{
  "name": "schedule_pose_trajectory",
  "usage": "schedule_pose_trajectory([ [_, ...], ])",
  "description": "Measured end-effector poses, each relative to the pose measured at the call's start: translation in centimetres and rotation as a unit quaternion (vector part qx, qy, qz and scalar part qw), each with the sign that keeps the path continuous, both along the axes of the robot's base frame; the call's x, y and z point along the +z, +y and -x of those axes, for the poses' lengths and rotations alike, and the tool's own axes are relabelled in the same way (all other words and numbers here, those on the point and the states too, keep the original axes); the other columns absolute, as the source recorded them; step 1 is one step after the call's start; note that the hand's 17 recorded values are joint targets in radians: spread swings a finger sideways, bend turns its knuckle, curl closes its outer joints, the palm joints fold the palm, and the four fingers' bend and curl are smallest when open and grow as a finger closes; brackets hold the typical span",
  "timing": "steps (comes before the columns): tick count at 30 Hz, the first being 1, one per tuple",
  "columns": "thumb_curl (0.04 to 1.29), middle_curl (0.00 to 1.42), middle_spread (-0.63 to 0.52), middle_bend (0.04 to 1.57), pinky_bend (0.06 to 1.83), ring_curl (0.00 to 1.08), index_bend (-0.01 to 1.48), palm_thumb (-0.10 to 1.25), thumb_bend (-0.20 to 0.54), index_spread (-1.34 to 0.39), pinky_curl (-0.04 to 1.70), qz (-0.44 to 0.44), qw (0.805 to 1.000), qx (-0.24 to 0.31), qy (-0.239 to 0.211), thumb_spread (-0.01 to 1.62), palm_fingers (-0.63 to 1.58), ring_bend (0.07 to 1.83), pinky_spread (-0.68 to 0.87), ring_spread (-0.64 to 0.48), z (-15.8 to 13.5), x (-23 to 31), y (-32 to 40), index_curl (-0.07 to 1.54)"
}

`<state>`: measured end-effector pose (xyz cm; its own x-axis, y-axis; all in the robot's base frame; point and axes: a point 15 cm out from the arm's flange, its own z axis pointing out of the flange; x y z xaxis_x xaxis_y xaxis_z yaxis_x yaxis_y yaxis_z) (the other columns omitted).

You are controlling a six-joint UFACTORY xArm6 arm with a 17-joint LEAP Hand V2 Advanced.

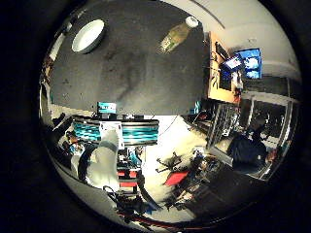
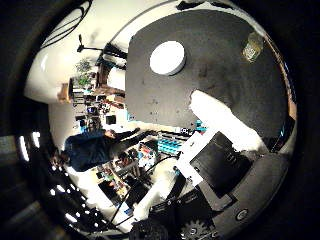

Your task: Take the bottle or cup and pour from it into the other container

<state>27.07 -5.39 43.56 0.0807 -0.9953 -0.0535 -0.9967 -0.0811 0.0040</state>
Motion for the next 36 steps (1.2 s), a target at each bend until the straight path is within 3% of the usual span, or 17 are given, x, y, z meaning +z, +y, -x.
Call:
schedule_pose_trajectory([
  [6, 0.36, 0.37, -0.1, 0.21, 0.58, 0.2, 0.17, 0.7, -0.028, -0.4, 0.0, -0.02, 1.0, -0.023, -0.001, 1.1, 0.45, 0.35, 0.45, 0.02, -0.2, -0.3, -1.6, 0.35],
  [19, 0.32, 0.39, -0.05, 0.28, 0.77, 0.22, 0.14, 0.61, -0.03, -0.32, 0.0, -0.147, 0.973, -0.129, -0.123, 1.04, 0.36, 0.5, 0.45, 0.02, -3.8, 1.8, -7.5, 0.28],
  [24, 0.31, 0.39, -0.01, 0.31, 0.88, 0.24, 0.13, 0.55, -0.031, -0.26, 0.0, -0.155, 0.965, -0.161, -0.134, 1.02, 0.27, 0.59, 0.44, 0.04, -5.0, 1.9, -12.3, 0.24],
  [30, 0.31, 0.39, 0.02, 0.35, 0.97, 0.24, 0.14, 0.53, -0.026, -0.24, -0.01, -0.208, 0.943, -0.19, -0.177, 1.02, 0.22, 0.65, 0.43, 0.07, -6.4, 1.5, -17.4, 0.23],
  [36, 0.31, 0.39, 0.01, 0.39, 0.96, 0.23, 0.17, 0.55, -0.025, -0.22, -0.01, -0.235, 0.91, -0.205, -0.274, 1.03, 0.24, 0.68, 0.42, 0.06, -8.0, 2.2, -22.3, 0.27],
])
